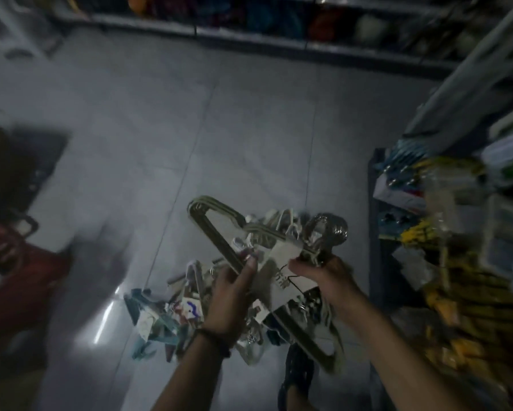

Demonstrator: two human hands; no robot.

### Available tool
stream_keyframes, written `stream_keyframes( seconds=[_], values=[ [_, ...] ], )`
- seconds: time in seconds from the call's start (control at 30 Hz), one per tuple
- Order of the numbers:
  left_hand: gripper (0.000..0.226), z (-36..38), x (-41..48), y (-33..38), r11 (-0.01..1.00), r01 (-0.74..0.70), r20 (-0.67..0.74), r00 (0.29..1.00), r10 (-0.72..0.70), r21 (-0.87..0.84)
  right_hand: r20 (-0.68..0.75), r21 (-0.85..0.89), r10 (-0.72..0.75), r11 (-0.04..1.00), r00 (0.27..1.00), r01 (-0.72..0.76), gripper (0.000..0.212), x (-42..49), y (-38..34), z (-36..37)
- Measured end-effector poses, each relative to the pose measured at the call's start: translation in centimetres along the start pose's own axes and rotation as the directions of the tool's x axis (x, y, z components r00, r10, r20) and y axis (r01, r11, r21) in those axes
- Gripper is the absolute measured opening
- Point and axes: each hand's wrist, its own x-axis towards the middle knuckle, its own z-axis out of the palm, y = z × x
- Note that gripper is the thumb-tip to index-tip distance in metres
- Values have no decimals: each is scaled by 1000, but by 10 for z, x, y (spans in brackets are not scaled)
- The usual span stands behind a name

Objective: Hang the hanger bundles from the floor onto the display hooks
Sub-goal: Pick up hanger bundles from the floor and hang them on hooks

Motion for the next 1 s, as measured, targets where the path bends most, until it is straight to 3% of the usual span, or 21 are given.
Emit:
stream_keyframes(
  seconds=[0.07, 0.17, 0.27, 0.3, 0.37, 0.43, 0.5, 0.53, 0.67, 0.77, 0.83, 0.93, 1.0],
  values=[
    [37, 18, -28, 37, 996, -75, -6, 997, 75, -47, -43, 46, -20, 999, 999, 22, 30, -52, -31, 7],
    [49, 29, -63, 78, 992, -96, -8, 995, 95, -77, -196, -34, -79, 997, 977, 74, 47, -122, -68, 20],
    [43, 41, -97, 114, 989, -145, 82, 986, 146, -24, -384, -303, -126, 953, 915, 4, 72, -189, -86, 27],
    [37, 46, -108, 124, 985, -172, 121, 978, 170, 6, -446, -405, -155, 913, 881, -45, 74, -213, -90, 28],
    [31, 58, -132, 139, 966, -250, 224, 947, 230, 67, -568, -597, -292, 790, 769, -141, 56, -263, -102, 28],
    [26, 75, -156, 146, 933, -340, 346, 895, 281, 122, -645, -707, -492, 675, 585, -212, 47, -309, -122, 21],
    [28, 97, -188, 149, 896, -410, 462, 836, 295, 170, -666, -731, -627, 657, 403, -186, 29, -349, -143, 12],
    [29, 108, -206, 148, 877, -442, 516, 805, 294, 190, -672, -730, -650, 663, 357, -167, 27, -365, -152, 7],
    [17, 143, -283, 134, 805, -575, 729, 611, 307, 143, -728, -680, -570, 669, 380, -300, 47, -419, -151, -14],
    [23, 166, -343, 112, 760, -642, 836, 469, 286, 100, -758, -651, -591, 670, 274, -357, 49, -478, -125, -29],
    [30, 178, -388, 91, 742, -663, 870, 422, 256, 103, -774, -624, -596, 662, 214, -415, 48, -528, -102, -39],
    [35, 196, -464, 53, 736, -674, 950, 265, 162, 63, -765, -609, -605, 564, 222, -558, 26, -612, -53, -55],
    [35, 208, -519, 26, 737, -675, 984, 126, 123, -5, -781, -568, -593, 541, 198, -621, 35, -677, -15, -59]
  ],
)
